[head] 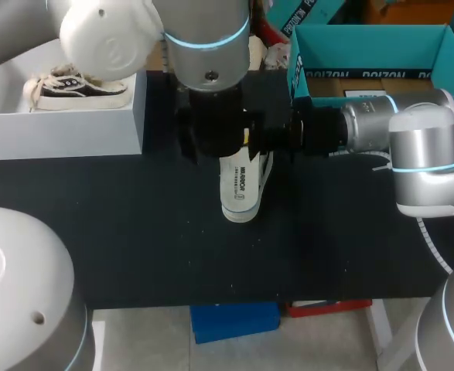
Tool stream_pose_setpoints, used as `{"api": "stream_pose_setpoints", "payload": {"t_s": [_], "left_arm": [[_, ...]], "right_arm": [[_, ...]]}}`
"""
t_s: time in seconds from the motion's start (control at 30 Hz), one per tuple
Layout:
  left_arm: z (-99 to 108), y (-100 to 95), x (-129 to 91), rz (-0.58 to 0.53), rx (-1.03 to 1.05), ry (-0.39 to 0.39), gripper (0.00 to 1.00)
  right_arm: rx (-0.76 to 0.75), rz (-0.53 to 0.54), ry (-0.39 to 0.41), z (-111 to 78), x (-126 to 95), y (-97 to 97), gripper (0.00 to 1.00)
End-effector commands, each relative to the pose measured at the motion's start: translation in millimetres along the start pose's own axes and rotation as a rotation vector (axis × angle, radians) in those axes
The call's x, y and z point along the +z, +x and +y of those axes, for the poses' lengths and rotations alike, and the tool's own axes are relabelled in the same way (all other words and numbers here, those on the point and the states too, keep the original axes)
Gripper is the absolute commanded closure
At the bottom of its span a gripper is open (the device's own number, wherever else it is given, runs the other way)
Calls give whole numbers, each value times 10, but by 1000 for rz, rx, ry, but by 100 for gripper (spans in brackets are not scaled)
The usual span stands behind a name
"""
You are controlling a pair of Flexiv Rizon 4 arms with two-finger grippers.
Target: Take the shoe out of the shoebox, open the shoe tongue, remove and reinsert the insole, then place the shoe into the shoebox
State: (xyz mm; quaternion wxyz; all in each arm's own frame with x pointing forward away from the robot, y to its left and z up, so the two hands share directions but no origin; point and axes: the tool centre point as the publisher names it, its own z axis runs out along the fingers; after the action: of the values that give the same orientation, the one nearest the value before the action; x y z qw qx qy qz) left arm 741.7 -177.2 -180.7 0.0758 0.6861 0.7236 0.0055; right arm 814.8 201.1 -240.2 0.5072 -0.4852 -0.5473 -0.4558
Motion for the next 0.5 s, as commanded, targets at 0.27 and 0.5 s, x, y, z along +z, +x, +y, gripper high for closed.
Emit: {"api": "stream_pose_setpoints", "payload": {"t_s": [0.27, 0.5], "left_arm": [[-168, 194, -52, -507, -55, -120, 0], [-225, 340, -46, -691, -63, -187, 0]], "right_arm": [[1, -3, 0, 0, 5, 2, 100], [1, -3, 0, 0, 5, 2, 100]]}}
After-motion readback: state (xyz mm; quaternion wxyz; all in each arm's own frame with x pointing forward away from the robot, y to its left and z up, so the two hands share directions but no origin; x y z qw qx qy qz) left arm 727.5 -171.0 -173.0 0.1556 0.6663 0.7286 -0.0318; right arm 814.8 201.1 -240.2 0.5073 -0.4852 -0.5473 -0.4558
